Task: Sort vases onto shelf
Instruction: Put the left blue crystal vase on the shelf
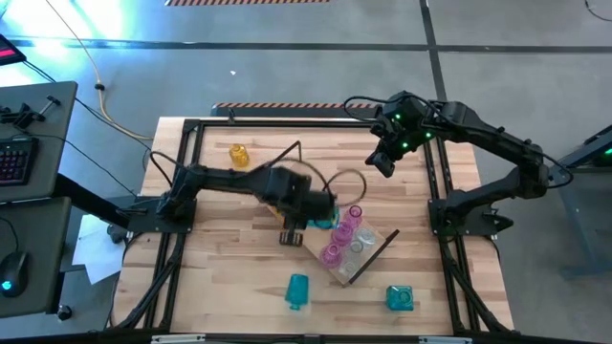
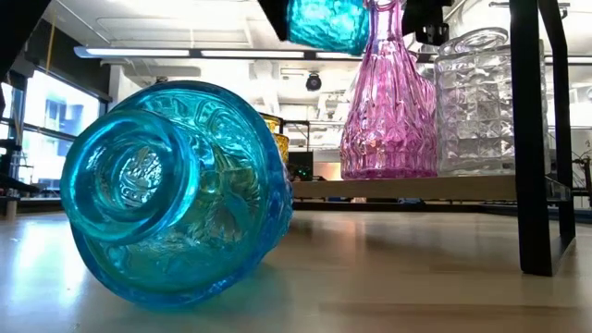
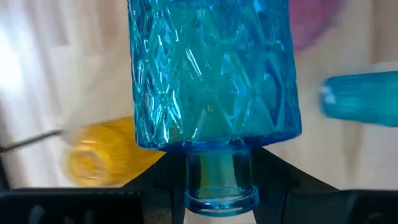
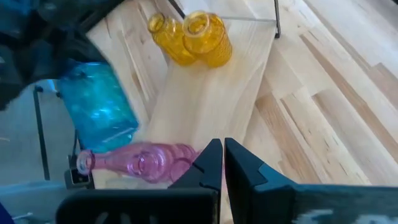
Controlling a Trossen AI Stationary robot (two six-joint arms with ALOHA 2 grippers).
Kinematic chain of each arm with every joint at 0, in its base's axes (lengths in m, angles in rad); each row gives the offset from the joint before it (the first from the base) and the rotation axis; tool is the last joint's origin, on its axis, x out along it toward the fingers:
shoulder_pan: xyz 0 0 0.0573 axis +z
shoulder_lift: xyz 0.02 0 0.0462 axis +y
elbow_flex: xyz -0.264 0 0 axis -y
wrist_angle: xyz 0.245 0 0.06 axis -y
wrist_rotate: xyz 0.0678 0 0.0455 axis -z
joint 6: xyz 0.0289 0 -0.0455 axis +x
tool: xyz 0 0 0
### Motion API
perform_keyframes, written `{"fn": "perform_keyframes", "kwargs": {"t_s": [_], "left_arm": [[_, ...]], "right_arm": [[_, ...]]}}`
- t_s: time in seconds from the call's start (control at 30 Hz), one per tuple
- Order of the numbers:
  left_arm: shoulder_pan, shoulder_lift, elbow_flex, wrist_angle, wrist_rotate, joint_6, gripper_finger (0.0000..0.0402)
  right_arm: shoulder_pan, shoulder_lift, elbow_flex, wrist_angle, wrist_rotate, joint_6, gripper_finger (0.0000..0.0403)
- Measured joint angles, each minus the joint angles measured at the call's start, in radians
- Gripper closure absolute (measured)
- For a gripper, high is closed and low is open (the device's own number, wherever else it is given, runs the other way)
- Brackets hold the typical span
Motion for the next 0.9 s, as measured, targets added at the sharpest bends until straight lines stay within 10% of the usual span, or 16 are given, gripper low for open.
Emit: {"fn": "perform_keyframes", "kwargs": {"t_s": [0.4, 0.9], "left_arm": [[-0.118, -0.026, -0.085, 0.003, 0.105, -0.391, 0.0290], [-0.260, -0.357, -0.456, 0.005, 0.098, -0.920, 0.0290]], "right_arm": [[0.000, 0.000, 0.000, -0.074, -0.002, -0.110, 0.0403], [0.099, 0.000, -0.001, 0.114, -0.083, -0.105, 0.0403]]}}
